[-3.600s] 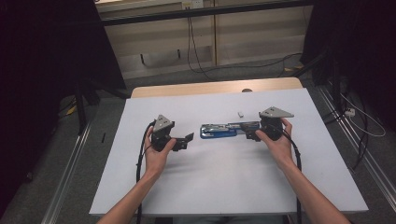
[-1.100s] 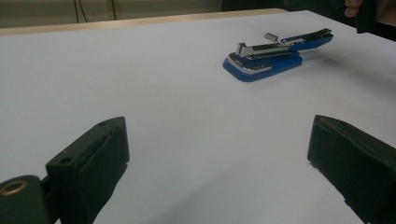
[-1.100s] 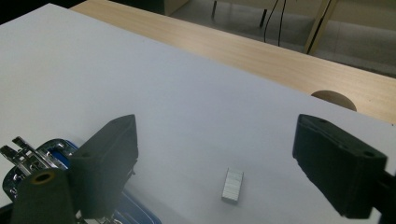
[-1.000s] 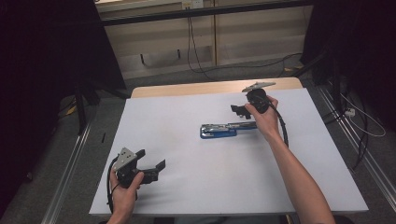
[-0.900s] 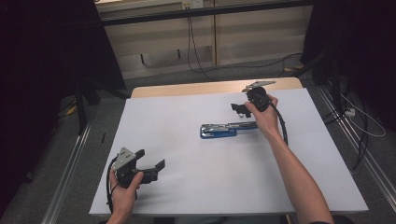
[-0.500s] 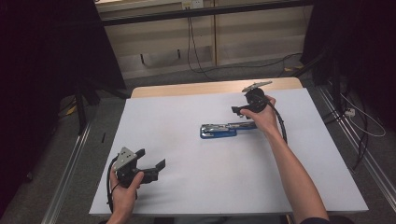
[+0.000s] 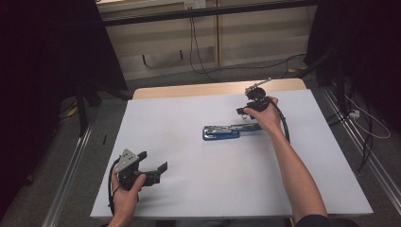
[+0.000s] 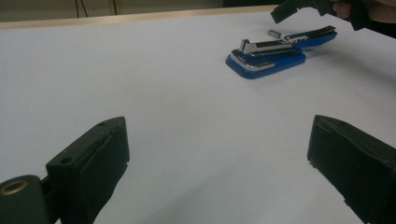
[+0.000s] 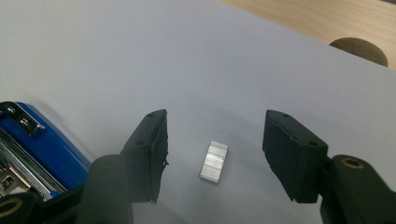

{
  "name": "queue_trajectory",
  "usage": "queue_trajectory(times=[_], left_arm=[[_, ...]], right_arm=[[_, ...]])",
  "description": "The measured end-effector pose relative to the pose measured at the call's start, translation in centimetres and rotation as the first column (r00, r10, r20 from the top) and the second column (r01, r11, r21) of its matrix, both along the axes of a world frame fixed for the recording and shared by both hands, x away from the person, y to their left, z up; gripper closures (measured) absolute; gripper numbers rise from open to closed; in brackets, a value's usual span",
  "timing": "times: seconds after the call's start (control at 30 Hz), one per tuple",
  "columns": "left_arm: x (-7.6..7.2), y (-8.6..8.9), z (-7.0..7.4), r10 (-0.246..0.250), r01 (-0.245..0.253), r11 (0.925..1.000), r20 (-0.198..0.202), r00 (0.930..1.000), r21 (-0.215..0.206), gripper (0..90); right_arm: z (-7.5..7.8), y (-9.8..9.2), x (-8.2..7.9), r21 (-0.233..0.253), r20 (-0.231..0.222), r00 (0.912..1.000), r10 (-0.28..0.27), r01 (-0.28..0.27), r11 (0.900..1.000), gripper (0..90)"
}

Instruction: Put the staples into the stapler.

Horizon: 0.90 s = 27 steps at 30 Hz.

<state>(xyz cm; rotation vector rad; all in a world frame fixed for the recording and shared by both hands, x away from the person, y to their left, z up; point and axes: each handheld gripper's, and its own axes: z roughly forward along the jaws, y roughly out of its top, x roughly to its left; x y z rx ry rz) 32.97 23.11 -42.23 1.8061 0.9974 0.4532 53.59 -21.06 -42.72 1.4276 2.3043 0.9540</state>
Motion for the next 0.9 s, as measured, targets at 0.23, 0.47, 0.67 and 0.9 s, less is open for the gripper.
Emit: queue_trajectory(times=[0.23,0.47,0.67,0.9], left_arm=[[0.0,-0.1,0.0,-0.007,0.007,0.9999,0.002,1.0,0.01,5.7],[0.2,0.0,-0.1,-0.008,0.008,1.0,-0.006,1.0,0.002,5.7],[0.2,0.2,0.0,-0.004,0.004,1.0,-0.004,1.0,0.008,5.7],[0.3,-0.1,-0.2,-0.016,0.016,0.9998,-0.014,0.9998,0.01,5.7]], right_arm=[[-0.5,0.1,0.2,-0.029,-0.049,0.9987,-0.015,0.013,0.999,48.2],[-0.2,0.1,0.3,-0.032,-0.074,0.9972,0.004,-0.006,0.999,63.5],[-0.8,0.1,0.3,-0.049,-0.13,0.9914,-0.006,-0.001,0.999,64.2],[-1.3,0.3,0.5,-0.061,-0.143,0.9897,0.0,-0.009,0.998,68.3]])
